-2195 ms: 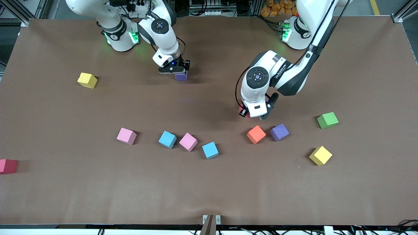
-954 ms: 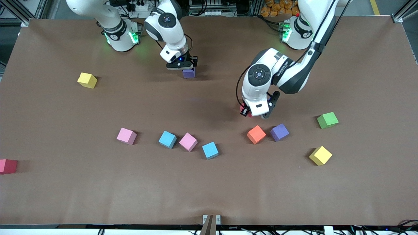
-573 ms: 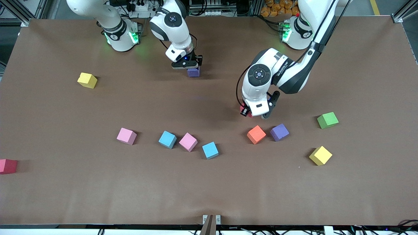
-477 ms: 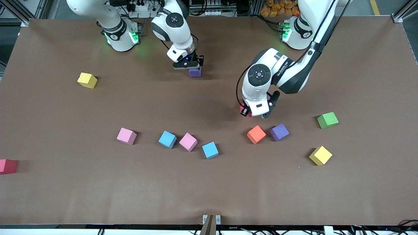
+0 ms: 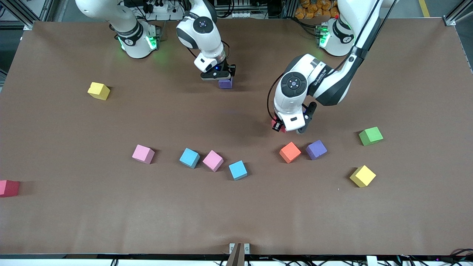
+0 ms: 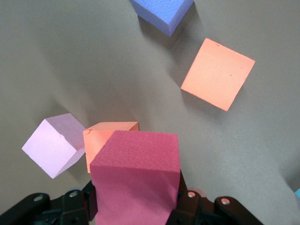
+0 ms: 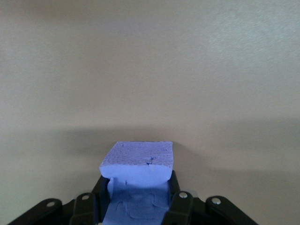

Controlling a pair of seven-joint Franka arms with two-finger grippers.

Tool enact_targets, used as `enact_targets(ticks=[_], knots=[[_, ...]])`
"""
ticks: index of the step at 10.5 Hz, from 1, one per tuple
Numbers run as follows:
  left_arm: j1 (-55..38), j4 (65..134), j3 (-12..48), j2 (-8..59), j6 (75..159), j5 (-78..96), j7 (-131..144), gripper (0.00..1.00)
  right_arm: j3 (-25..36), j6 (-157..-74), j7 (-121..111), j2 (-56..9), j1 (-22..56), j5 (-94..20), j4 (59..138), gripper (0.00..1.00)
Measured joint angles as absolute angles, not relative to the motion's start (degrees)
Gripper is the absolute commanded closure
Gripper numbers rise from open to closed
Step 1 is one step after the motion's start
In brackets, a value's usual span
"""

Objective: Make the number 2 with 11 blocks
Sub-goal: 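Place the purple cube mid-table with the right gripper while the left carries magenta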

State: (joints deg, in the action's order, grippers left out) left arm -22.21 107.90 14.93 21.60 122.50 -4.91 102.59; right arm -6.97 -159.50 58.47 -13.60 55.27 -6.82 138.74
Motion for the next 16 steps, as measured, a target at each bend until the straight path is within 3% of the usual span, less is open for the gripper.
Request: enact_targets(ticks=[4,5,7,8,9,10,11,12,16], knots=[[-22.3,111.7,16.0,17.8,122.5,-2.2,103.4,1.00,-6.9,-159.4,59.4,-15.4,56.5,-6.8,137.0,0.82],[-22.3,112.6,16.2,17.0,122.5,-2.2,104.1,1.00,-6.9,-159.4,59.4,-15.5,56.5,-6.8,137.0,0.77],[-22.3,113.3,16.4,16.5,122.5,-2.2,105.1,1.00,-6.9,-159.4,59.5,-15.6,56.5,-6.8,136.9,0.45],[-22.3,113.4,16.5,16.5,122.5,-2.2,105.4,1.00,-6.9,-159.4,59.6,-15.6,56.5,-6.8,136.9,0.39],[-22.3,113.4,16.5,16.5,122.6,-2.0,105.6,1.00,-6.9,-159.4,59.8,-15.6,56.5,-6.8,136.9,0.27],[-22.3,113.4,16.5,16.5,122.6,-1.6,105.7,1.00,-6.9,-159.3,59.9,-15.6,56.5,-6.8,136.9,0.25],[-22.3,113.5,16.5,16.5,122.6,-1.0,105.7,1.00,-6.9,-159.2,60.0,-15.7,56.5,-6.8,136.9,0.05],[-22.2,113.6,16.6,16.5,122.7,-0.7,106.3,1.00,-6.9,-159.2,60.0,-15.8,56.5,-6.8,136.9,0.00],[-22.4,114.2,17.9,16.1,123.8,-0.7,110.1,1.00,-6.8,-159.2,60.1,-15.8,56.5,-6.8,136.8,0.00]])
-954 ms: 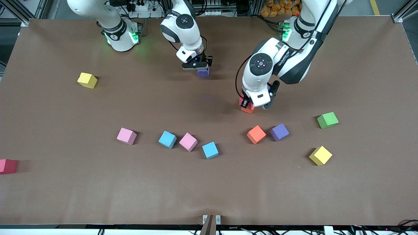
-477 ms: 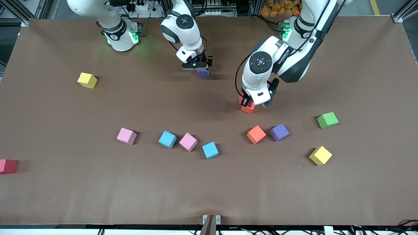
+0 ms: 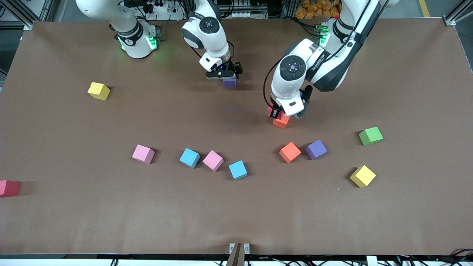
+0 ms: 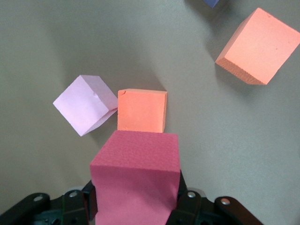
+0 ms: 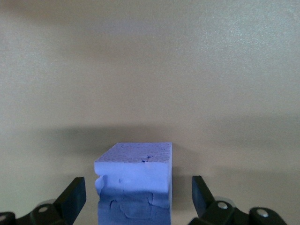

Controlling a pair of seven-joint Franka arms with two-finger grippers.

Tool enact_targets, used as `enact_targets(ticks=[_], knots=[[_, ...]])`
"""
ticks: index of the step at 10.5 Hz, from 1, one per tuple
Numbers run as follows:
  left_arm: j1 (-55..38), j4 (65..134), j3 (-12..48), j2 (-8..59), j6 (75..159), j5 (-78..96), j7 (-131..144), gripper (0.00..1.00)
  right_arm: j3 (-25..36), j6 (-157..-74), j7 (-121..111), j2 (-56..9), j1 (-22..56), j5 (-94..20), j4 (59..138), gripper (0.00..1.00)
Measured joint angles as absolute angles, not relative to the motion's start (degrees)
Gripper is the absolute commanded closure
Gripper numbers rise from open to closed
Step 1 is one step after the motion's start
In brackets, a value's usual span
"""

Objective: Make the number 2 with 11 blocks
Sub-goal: 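Place the purple cube mid-table with the right gripper while the left carries magenta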

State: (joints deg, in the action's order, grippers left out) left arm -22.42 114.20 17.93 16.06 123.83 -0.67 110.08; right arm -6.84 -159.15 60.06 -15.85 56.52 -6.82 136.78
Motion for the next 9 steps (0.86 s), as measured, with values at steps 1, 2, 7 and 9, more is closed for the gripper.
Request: enact_targets(ticks=[1,2,7,9], knots=[[-22.5,114.6,18.4,16.0,124.4,-0.7,110.8,1.00,-6.8,-159.1,60.1,-15.8,56.5,-6.8,136.6,0.00],[-22.5,115.5,19.3,16.0,125.6,-0.6,112.2,1.00,-6.8,-158.8,60.1,-15.8,56.5,-6.8,136.3,0.00],[-22.3,119.0,22.1,15.3,129.8,-0.6,118.7,1.00,-5.8,-137.0,57.3,-12.3,56.0,-6.7,126.5,0.00],[-21.9,119.0,22.1,14.5,129.8,-0.6,119.6,1.00,-4.1,-130.9,51.9,-10.2,54.9,-6.7,124.4,0.00]])
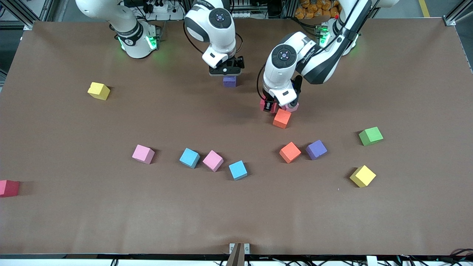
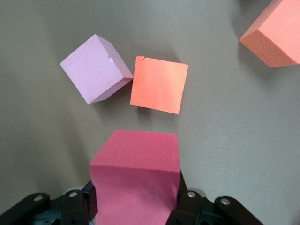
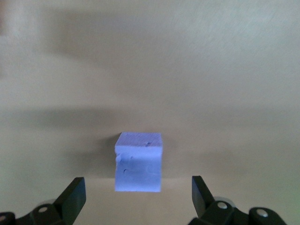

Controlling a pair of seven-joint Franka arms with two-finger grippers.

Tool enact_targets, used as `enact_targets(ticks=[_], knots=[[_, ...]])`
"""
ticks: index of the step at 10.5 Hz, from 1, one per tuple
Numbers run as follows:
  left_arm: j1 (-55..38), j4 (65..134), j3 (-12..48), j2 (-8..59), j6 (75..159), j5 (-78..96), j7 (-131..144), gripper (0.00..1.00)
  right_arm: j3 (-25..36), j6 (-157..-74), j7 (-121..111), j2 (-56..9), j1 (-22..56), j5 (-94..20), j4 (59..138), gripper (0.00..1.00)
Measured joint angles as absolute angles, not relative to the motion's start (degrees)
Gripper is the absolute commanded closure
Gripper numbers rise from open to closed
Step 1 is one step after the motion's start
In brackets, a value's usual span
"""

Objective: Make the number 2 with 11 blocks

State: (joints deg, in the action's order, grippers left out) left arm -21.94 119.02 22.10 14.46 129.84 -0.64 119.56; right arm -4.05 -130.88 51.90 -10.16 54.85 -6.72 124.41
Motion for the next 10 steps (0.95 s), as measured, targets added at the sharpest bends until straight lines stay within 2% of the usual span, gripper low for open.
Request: enact_targets(ticks=[5,10], knots=[[-21.9,119.3,22.1,14.3,130.0,-0.6,126.1,1.00,4.1,-128.5,40.8,-9.3,54.5,-3.4,124.4,0.00],[-22.5,120.2,25.4,14.5,132.6,-0.6,137.1,1.00,17.5,-128.5,19.4,-8.7,54.1,-0.7,121.6,0.00]])
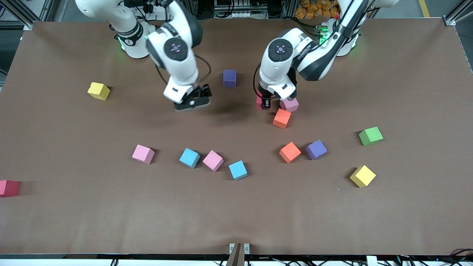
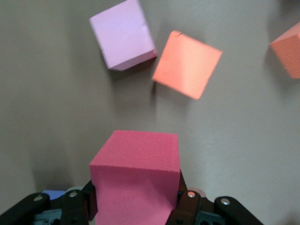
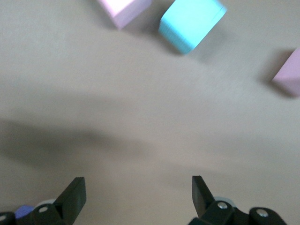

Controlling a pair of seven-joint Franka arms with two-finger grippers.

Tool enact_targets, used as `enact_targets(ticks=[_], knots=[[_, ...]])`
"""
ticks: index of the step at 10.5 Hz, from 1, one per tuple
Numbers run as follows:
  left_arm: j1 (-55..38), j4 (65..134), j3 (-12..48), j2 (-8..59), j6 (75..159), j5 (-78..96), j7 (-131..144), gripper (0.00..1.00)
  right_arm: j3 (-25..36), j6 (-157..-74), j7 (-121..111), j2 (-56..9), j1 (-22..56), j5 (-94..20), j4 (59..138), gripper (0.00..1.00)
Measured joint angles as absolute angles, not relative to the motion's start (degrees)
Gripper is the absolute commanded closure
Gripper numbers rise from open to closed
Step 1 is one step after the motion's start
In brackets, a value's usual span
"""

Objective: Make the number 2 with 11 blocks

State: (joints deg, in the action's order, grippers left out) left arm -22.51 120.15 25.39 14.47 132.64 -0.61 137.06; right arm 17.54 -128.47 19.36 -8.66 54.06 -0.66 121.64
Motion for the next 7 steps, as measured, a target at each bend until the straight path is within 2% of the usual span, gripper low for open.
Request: enact_targets(ticks=[3,7], knots=[[-22.7,121.7,29.2,14.7,134.1,-0.6,141.2,1.00,21.1,-128.4,11.0,-8.7,53.0,7.0,118.9,0.00],[-22.8,124.5,34.0,14.9,138.2,-0.6,144.3,1.00,21.8,-128.4,-11.5,-11.8,42.6,7.9,112.4,0.00]])
